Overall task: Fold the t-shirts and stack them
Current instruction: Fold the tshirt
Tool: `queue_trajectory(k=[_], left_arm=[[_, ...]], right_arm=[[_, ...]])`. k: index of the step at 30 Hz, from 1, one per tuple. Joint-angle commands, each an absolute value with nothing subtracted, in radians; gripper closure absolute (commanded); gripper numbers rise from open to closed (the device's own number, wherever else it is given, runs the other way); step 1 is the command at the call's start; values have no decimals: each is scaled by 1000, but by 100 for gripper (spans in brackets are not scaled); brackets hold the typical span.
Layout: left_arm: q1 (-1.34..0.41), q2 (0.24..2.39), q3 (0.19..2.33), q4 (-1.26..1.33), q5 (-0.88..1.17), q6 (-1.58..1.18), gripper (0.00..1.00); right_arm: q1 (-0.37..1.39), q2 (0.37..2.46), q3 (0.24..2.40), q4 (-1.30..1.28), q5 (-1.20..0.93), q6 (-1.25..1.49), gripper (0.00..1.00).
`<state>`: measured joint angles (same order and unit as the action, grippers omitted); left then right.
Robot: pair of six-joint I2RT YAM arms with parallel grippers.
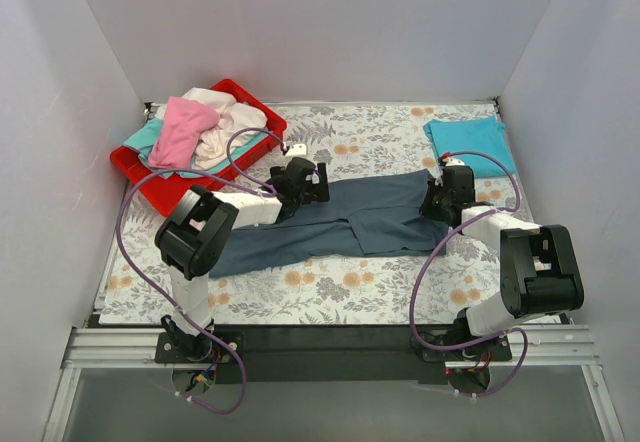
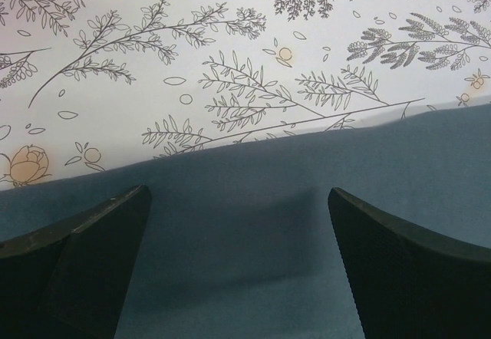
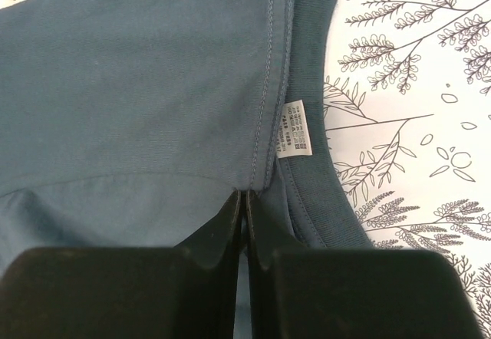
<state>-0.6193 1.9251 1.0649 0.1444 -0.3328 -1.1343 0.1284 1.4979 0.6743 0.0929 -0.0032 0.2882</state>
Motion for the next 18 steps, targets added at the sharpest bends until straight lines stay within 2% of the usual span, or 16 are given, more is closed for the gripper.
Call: queue_trajectory(k=[1, 11, 18], left_arm=[[-624, 1856, 1037, 126, -370, -1120, 6], [-623, 1848, 1025, 117, -396, -1114, 5], [-624, 1833, 1028, 126, -405, -1101, 5]], right_arm=[[129, 1477, 689, 120, 34, 282, 99], [127, 1365, 647, 84, 216, 270, 99], [135, 1341, 654, 81, 80, 268, 99]])
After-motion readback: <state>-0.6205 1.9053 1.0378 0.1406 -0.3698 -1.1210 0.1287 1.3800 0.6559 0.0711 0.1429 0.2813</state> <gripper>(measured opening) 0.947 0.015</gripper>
